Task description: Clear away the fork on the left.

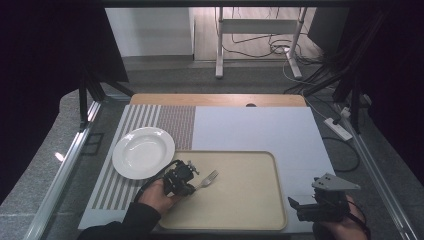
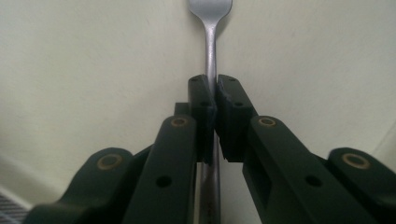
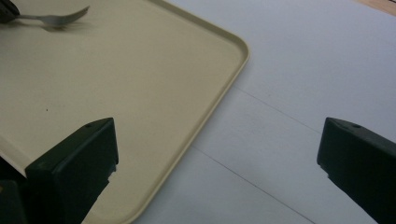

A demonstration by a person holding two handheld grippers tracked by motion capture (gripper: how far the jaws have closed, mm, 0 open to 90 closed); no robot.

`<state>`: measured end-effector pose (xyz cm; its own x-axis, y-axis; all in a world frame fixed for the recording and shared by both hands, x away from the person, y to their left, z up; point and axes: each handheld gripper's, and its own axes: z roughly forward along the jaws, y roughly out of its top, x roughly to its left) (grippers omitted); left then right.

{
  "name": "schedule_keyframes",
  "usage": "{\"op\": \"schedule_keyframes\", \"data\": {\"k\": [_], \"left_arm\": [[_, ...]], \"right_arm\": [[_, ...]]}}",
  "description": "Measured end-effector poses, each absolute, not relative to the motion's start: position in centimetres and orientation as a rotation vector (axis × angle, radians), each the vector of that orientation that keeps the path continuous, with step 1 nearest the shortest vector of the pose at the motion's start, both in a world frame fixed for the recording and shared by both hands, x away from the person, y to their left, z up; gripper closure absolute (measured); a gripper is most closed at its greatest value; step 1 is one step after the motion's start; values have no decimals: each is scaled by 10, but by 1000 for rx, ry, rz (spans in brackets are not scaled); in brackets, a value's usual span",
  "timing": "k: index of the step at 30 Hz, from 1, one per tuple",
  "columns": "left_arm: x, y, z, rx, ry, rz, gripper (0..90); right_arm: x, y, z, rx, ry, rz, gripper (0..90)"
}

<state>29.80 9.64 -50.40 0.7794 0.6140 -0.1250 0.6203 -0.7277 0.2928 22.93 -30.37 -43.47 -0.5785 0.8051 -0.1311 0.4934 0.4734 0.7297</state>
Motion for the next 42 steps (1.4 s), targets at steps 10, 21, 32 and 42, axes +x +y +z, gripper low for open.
{"op": "schedule_keyframes", "data": {"k": [10,21,32,42], "left_arm": [[293,86,-487,2590,807,22,883],[302,69,-503,2645,785,36,884],[316,84,-505,2640,915,82,884],[329,106,-506,2604,1034,90,884]], "right_arm": [[229,-303,-435,1075,2262,893,0],[229,-302,-435,1065,2270,890,0],[228,-301,-435,1057,2273,884,0],[228,-301,-435,1058,2273,886,0]]}}
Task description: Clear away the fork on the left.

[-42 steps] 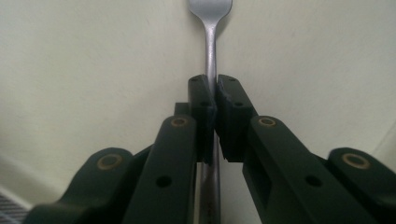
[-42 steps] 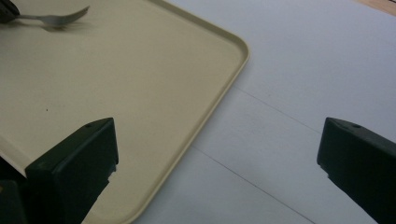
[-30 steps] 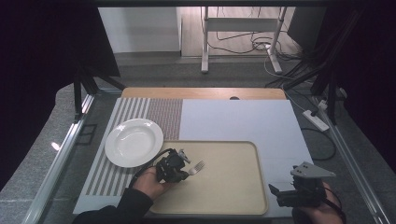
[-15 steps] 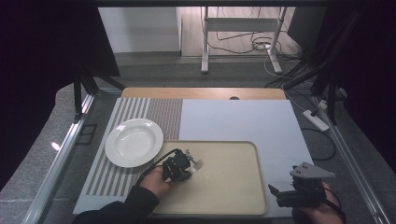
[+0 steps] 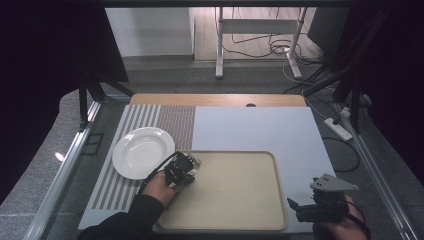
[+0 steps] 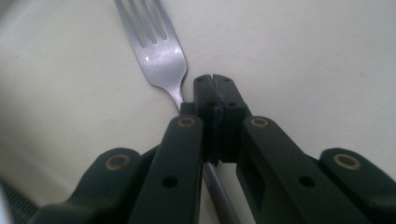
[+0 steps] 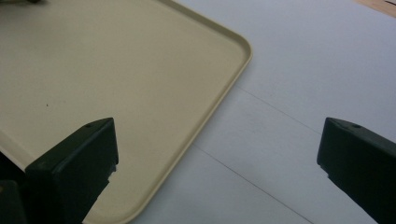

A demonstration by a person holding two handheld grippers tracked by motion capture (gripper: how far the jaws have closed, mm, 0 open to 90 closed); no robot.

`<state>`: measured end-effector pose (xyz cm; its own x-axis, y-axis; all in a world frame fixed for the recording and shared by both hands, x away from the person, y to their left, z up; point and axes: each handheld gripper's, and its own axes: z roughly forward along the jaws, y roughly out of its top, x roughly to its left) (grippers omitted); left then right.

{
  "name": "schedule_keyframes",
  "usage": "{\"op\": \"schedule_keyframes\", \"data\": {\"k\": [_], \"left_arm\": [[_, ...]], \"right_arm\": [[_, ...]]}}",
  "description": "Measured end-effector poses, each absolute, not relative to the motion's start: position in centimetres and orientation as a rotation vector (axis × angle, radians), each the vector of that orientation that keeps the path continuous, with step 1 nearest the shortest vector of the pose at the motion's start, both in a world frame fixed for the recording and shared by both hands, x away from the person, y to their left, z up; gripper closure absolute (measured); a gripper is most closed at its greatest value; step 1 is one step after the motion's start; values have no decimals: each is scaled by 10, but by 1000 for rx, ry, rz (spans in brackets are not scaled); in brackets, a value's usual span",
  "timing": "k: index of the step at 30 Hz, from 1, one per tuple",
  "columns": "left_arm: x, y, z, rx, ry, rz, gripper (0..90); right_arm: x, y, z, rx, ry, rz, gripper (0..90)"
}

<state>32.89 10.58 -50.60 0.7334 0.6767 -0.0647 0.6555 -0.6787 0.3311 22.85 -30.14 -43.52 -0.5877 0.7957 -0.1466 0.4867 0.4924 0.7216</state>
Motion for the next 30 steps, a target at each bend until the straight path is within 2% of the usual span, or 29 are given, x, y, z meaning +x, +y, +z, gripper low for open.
{"op": "schedule_keyframes", "data": {"k": [19,26,30], "left_arm": [[346,141,-507,2535,1203,74,872],[343,140,-501,2507,1162,84,858],[339,139,-489,2458,1095,129,796]], "right_arm": [[228,-301,-435,1052,2276,884,0],[229,-301,-435,1053,2277,884,0],[228,-301,-435,1051,2277,885,0]]}}
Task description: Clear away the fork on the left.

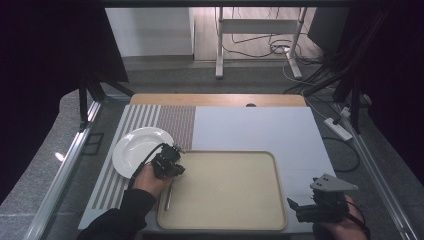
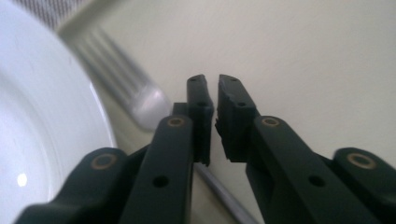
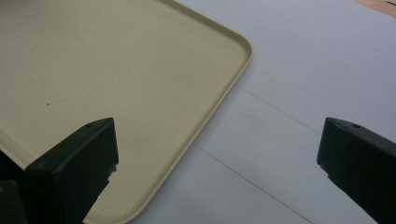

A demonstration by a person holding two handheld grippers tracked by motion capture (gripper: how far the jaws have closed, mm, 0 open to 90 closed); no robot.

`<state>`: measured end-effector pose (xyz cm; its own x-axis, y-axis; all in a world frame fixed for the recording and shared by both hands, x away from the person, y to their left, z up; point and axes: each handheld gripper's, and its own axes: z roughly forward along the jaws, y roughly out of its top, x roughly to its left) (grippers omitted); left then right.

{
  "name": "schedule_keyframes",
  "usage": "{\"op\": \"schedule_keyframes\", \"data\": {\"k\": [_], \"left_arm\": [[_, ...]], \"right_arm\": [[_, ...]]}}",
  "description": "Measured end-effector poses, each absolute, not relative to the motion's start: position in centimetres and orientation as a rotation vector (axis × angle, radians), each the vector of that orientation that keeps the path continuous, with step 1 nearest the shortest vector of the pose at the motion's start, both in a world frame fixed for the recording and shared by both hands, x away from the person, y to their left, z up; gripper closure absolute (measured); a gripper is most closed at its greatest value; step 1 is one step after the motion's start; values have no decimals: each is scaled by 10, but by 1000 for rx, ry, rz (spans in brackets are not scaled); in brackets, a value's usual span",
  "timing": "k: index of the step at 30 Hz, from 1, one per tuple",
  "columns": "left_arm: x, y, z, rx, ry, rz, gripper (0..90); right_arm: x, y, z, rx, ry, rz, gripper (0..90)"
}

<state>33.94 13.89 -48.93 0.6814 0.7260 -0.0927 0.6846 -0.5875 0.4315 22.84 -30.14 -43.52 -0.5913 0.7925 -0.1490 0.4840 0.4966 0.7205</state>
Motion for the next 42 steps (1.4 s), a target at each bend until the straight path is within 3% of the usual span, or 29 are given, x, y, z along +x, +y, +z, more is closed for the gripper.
{"op": "schedule_keyframes", "data": {"k": [7,21,42], "left_arm": [[338,146,-483,2393,1071,116,575],[332,159,-476,2310,1031,132,230],[317,178,-466,2218,997,123,44]], "right_arm": [[229,-301,-435,1053,2278,885,0],[229,-301,-435,1052,2279,887,0],[229,-301,-435,1056,2277,889,0]]}}
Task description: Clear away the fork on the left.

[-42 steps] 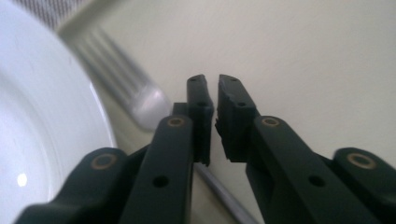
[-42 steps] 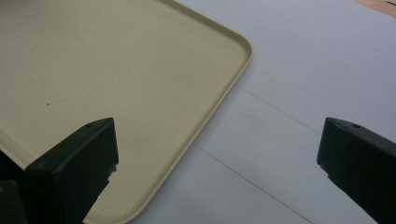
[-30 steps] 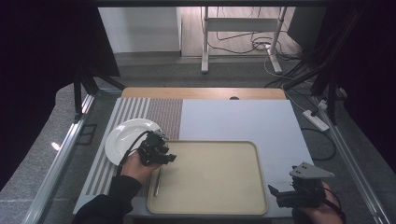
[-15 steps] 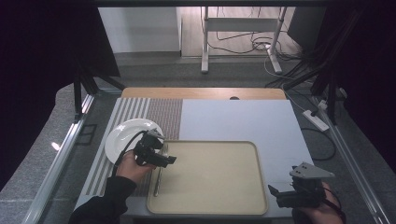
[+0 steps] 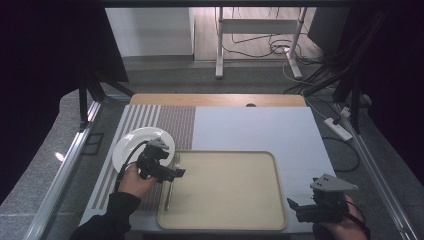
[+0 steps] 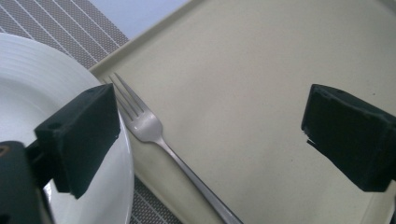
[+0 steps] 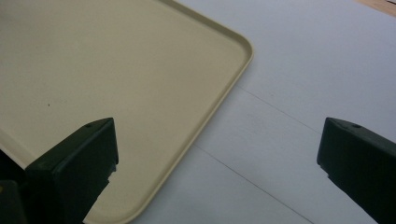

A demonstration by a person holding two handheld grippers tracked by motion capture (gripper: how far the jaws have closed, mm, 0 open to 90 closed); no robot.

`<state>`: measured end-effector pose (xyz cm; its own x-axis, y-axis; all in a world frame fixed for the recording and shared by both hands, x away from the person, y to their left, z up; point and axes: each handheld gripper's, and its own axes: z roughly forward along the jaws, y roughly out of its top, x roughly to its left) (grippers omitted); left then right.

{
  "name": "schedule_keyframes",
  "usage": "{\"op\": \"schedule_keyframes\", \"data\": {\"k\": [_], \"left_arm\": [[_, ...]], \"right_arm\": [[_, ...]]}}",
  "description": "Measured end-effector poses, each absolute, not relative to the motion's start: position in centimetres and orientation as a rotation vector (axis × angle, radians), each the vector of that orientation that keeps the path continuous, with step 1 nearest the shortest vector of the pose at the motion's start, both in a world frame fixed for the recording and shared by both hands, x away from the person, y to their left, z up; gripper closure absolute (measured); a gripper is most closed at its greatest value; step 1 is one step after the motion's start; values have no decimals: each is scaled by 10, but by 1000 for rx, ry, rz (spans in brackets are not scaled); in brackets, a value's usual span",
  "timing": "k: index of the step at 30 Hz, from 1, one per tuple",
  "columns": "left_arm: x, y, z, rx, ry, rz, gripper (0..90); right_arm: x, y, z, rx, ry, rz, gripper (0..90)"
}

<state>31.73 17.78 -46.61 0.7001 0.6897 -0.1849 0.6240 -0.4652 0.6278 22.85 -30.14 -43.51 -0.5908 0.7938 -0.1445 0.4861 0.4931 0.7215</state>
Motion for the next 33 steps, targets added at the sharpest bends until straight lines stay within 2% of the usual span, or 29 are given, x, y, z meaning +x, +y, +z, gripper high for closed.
{"op": "schedule_keyframes", "data": {"k": [13,33], "left_arm": [[309,186,-464,2187,1019,166,0],[291,208,-464,2099,1050,148,0]], "right_arm": [[229,-301,-435,1056,2277,888,0],[229,-301,-435,1054,2279,884,0]]}}
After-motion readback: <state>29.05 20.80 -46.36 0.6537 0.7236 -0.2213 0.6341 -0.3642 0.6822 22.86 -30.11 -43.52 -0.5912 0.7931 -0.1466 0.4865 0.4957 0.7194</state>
